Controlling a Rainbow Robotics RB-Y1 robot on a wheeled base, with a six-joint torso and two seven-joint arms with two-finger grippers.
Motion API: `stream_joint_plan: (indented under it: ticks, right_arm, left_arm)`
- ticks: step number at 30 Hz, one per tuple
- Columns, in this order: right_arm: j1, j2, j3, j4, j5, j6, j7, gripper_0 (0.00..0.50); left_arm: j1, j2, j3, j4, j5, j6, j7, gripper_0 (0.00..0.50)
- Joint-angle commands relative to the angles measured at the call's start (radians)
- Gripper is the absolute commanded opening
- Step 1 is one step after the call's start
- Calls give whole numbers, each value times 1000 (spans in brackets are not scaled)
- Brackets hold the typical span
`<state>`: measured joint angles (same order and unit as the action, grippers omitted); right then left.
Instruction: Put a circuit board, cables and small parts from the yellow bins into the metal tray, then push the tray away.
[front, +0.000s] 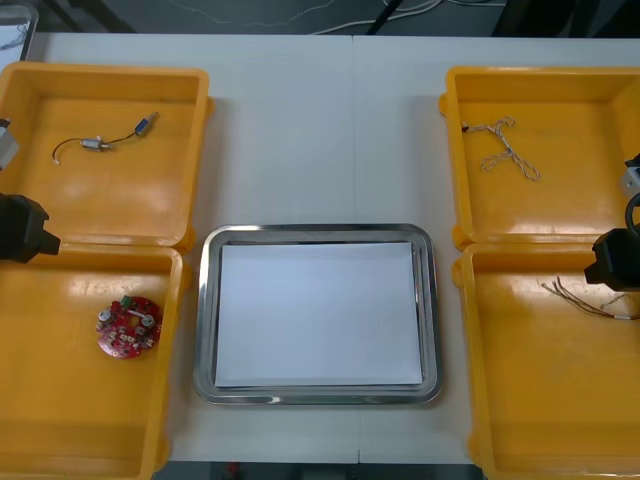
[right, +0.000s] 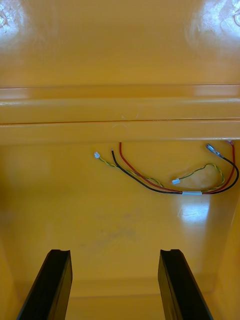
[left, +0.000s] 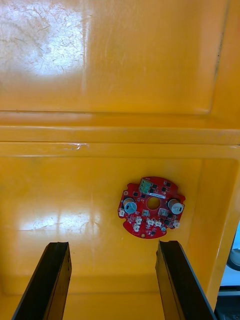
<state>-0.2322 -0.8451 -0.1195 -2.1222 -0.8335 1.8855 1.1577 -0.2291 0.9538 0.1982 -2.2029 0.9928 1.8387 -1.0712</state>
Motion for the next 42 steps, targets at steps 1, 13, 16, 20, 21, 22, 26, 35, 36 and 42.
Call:
stream_joint_plan:
  ticks: [1,13,16,20,21,22,26,35,36,42]
  right_arm:
    - [13,8,-35,-31,8,-8,30,500]
    - [13,8,-35,-31,8,-8,30,500]
    - [22,21,-31,-28,8,-9,31,500]
    - [16,20,-32,-30,5,-13,42,500]
    - [14,18,-32,-30,5,-13,50,500]
    - [14,18,-32,-30,5,-16,57,500]
    - [14,18,-35,-27,28,-29,180,500]
    - [16,20,-63,54,17,-74,462,500]
    - [17,18,-66,71,16,-83,501,500]
    - [51,18,-88,131,5,-158,659,500]
  left_arm:
    - [21,43,30,-12,-8,-4,-50,500]
    - [54,10,21,-8,-5,2,-47,500]
    - [57,6,33,-9,-2,13,-46,500]
    - [50,6,50,-9,15,42,-46,500]
    - [50,10,50,-9,18,40,-47,500]
    - [50,10,50,-11,21,42,-46,500]
    - [51,17,56,-14,30,40,-52,500]
    - [151,31,92,-52,26,-87,-170,500]
    - [163,31,93,-58,23,-101,-176,500]
    - [218,31,81,-90,-28,-157,-191,500]
